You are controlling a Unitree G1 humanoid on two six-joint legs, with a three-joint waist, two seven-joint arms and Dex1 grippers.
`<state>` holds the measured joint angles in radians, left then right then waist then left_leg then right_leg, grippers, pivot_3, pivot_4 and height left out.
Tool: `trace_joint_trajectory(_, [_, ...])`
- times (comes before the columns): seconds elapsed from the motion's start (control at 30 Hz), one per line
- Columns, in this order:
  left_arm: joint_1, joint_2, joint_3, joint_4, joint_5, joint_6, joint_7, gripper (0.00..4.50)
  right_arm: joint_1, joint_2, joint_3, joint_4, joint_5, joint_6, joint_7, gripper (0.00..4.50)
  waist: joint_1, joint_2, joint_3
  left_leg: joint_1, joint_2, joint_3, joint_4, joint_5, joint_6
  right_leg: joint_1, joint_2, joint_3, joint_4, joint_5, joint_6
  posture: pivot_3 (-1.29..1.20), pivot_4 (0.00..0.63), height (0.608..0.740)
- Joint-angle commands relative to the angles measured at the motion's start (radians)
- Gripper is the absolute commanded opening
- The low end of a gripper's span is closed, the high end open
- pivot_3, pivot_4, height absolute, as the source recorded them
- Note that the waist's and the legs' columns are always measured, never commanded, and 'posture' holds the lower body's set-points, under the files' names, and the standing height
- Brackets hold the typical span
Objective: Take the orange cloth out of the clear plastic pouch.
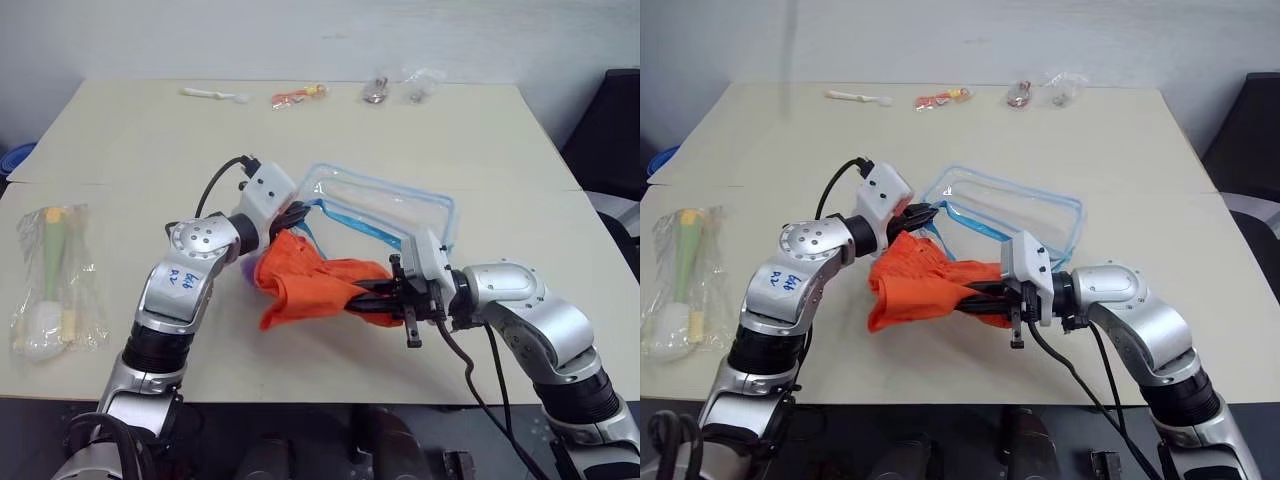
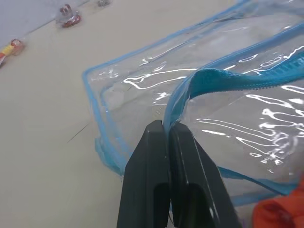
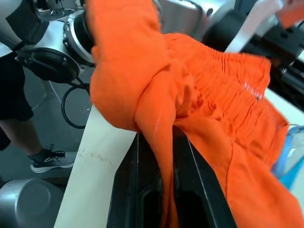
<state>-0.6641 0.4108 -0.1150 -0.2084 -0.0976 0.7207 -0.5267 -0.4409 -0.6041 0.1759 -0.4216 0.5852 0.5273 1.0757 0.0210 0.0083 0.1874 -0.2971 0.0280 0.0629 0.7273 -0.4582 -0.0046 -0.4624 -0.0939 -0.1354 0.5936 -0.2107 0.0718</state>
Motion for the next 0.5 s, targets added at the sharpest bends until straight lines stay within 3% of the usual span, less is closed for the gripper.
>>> trace_joint_trajectory(0.03, [-0.027,-0.002,0.017,-0.024,-0.013,-0.006,0.004,0.0,0.005,-0.002,0.005,-0.017,0.007,0.003,0.007,0.04,0.0,0.0,0.0,0.0,0.0,0.0,0.0,0.0,0.0,0.0,0.0,0.0,0.0,0.0,0.0,0.0,0.15,0.74])
trace_joint_trajectory(0.2, [-0.025,0.01,0.003,-0.007,0.01,-0.021,0.009,0.0,0.015,-0.038,-0.003,-0.041,-0.031,-0.044,0.026,0.04,0.002,0.0,0.0,0.0,0.0,0.0,0.0,0.0,0.0,0.0,0.0,0.0,0.0,0.0,0.0,0.0,0.15,0.74])
trace_joint_trajectory(0.3, [0.002,0.068,-0.039,0.012,0.082,-0.041,0.017,0.0,0.0,-0.094,-0.065,-0.062,-0.036,-0.087,0.055,0.04,0.001,0.0,0.0,0.0,0.0,0.0,0.0,0.0,0.0,0.0,0.0,0.0,0.0,0.0,0.0,0.0,0.15,0.74])
trace_joint_trajectory(0.43, [0.061,0.129,-0.059,-0.015,0.076,0.003,-0.033,0.0,-0.059,-0.198,-0.17,-0.005,-0.026,-0.111,0.102,0.04,0.001,0.0,0.0,0.0,0.0,0.0,0.0,0.0,0.0,0.0,0.0,0.0,0.0,0.0,0.0,0.0,0.15,0.74])
trace_joint_trajectory(0.5, [0.103,0.154,-0.06,-0.051,0.052,0.016,-0.068,0.46,-0.084,-0.258,-0.225,0.025,-0.014,-0.11,0.134,0.0,0.001,0.0,0.0,0.0,0.0,0.0,0.0,0.0,0.0,0.0,0.0,0.0,0.0,0.0,0.0,0.0,0.15,0.74])
